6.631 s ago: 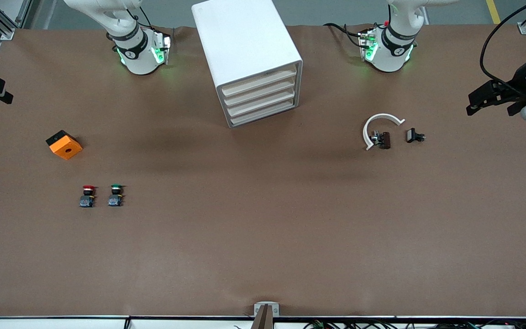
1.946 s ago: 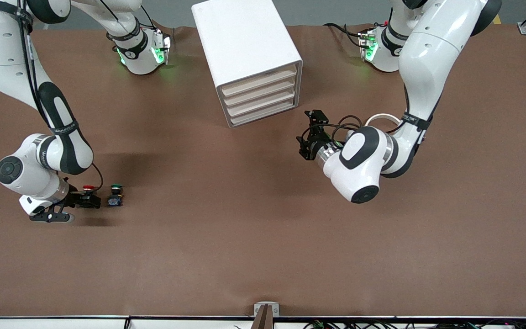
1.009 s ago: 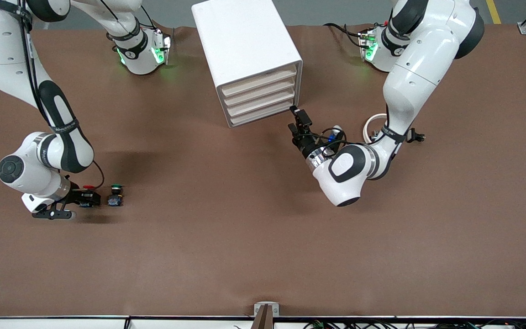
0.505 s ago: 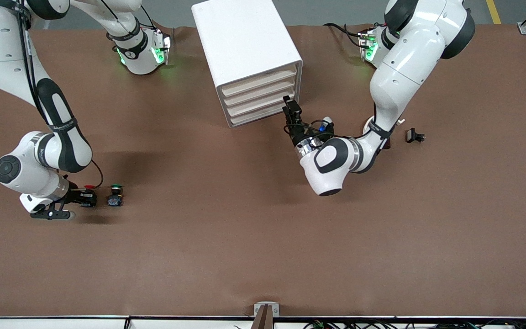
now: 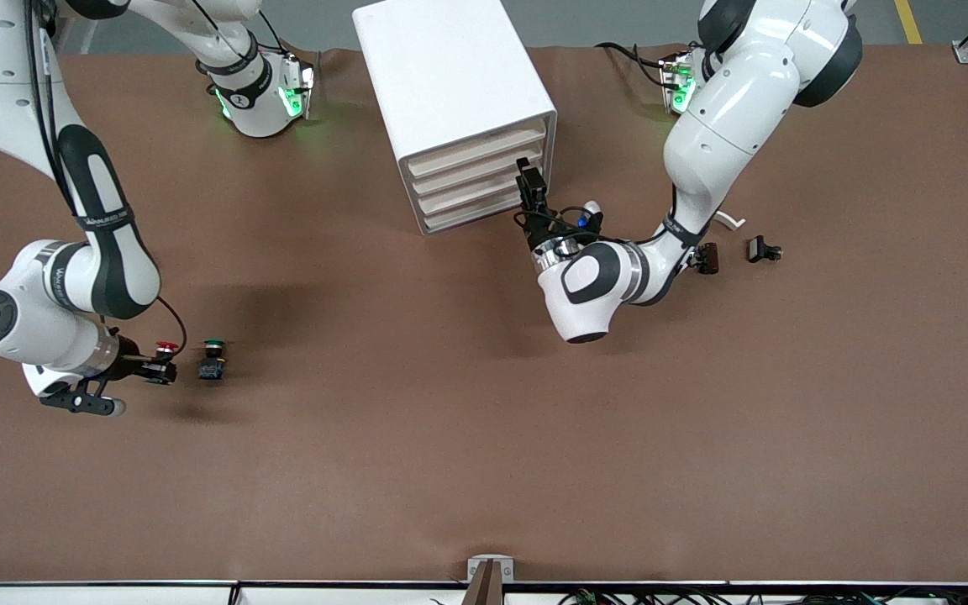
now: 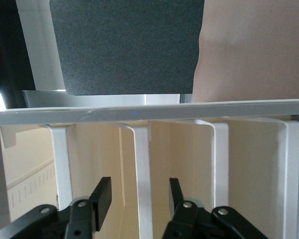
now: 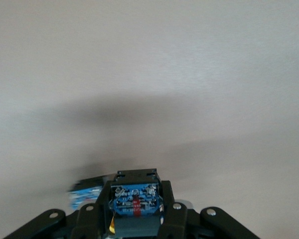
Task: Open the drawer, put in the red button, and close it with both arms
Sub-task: 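Pull the drawer open with the left gripper while the right gripper lifts the button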
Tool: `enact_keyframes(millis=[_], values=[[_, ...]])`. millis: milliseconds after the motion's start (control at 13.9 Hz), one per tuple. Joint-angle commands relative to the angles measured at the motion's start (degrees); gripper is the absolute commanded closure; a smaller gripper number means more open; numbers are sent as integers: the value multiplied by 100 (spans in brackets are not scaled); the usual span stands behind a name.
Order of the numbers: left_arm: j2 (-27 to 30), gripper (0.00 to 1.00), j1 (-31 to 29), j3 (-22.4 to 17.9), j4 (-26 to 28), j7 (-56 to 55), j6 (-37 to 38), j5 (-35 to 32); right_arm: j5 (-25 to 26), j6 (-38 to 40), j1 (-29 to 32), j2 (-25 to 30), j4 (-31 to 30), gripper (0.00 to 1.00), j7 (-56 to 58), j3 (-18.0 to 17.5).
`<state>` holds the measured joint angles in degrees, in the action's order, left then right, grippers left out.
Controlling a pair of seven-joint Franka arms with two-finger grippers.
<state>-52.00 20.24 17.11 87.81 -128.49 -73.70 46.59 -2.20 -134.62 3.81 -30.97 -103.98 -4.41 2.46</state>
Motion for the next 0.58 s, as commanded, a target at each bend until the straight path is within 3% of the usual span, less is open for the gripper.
enact_keyframes(millis=[0, 288, 505], values=[[32, 46, 103, 11, 43, -106, 40, 175, -61, 435, -214, 170, 53, 100, -602, 9], [23, 50, 252, 11, 43, -106, 22, 175, -61, 903, -749, 249, 282, 100, -1752, 9], [14, 65, 357, 2, 52, -106, 13, 175, -61, 903, -1127, 276, 282, 100, -2562, 9]])
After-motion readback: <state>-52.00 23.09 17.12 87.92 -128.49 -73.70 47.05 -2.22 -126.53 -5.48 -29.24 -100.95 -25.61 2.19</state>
